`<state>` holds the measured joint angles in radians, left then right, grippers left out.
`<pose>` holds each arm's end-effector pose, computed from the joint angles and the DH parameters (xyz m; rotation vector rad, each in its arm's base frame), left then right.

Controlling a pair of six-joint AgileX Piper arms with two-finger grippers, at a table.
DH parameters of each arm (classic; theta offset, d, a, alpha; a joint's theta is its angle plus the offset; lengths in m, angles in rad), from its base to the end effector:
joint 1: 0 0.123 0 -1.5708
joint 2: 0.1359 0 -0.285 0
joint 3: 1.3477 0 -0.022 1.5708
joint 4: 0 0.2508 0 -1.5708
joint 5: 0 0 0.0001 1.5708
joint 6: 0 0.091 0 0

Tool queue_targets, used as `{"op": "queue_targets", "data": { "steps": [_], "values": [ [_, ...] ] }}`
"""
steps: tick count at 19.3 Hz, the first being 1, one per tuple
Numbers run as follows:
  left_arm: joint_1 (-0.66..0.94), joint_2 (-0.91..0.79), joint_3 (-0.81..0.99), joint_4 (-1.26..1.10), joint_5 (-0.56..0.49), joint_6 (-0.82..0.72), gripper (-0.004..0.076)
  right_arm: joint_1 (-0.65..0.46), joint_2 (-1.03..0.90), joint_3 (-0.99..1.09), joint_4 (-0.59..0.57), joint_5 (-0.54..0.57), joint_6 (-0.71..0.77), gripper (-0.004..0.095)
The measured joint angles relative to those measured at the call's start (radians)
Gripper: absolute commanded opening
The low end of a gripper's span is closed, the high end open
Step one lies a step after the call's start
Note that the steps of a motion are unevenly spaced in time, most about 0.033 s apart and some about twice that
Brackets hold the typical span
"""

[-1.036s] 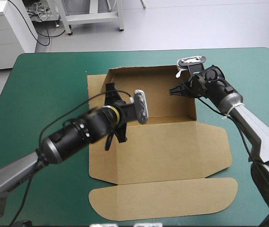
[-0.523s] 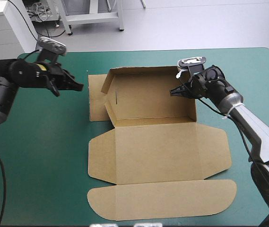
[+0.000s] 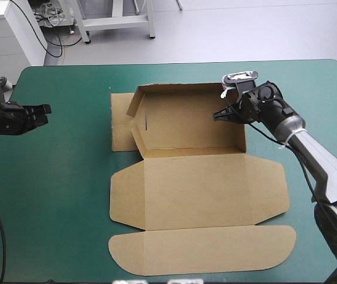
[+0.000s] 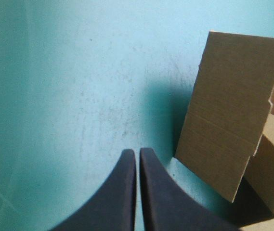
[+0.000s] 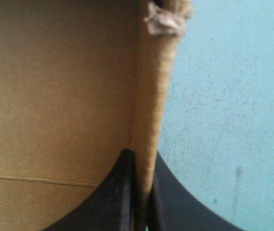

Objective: Fold the box

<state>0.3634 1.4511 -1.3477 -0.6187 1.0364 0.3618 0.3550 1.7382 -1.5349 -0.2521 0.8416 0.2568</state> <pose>0.2975 0.0645 0.3613 -0.2182 2.4056 -0.4896 0.3709 0.1194 0.3154 -0.2574 2.4763 -0.0504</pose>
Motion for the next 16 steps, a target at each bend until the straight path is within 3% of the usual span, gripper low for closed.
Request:
{"op": "queue_targets", "data": {
  "steps": [4,6,10,16],
  "values": [
    [0.003,-0.023,0.055,-0.013,-0.052,0.000,0.0007,0.000,0.001,-0.021,0.014,0.032,-0.010,-0.0002],
    [0.003,-0.024,0.056,-0.015,-0.065,0.000,0.0007,-0.002,0.002,-0.071,0.031,0.099,-0.031,-0.0002],
    [0.003,-0.024,0.056,-0.016,-0.071,0.000,0.0007,-0.083,0.022,-0.201,0.208,0.298,-0.135,-0.0002],
    [0.003,-0.027,0.057,-0.016,-0.070,0.000,0.0007,-0.111,0.088,-0.213,0.340,0.350,-0.198,-0.0002]
  ]
}}
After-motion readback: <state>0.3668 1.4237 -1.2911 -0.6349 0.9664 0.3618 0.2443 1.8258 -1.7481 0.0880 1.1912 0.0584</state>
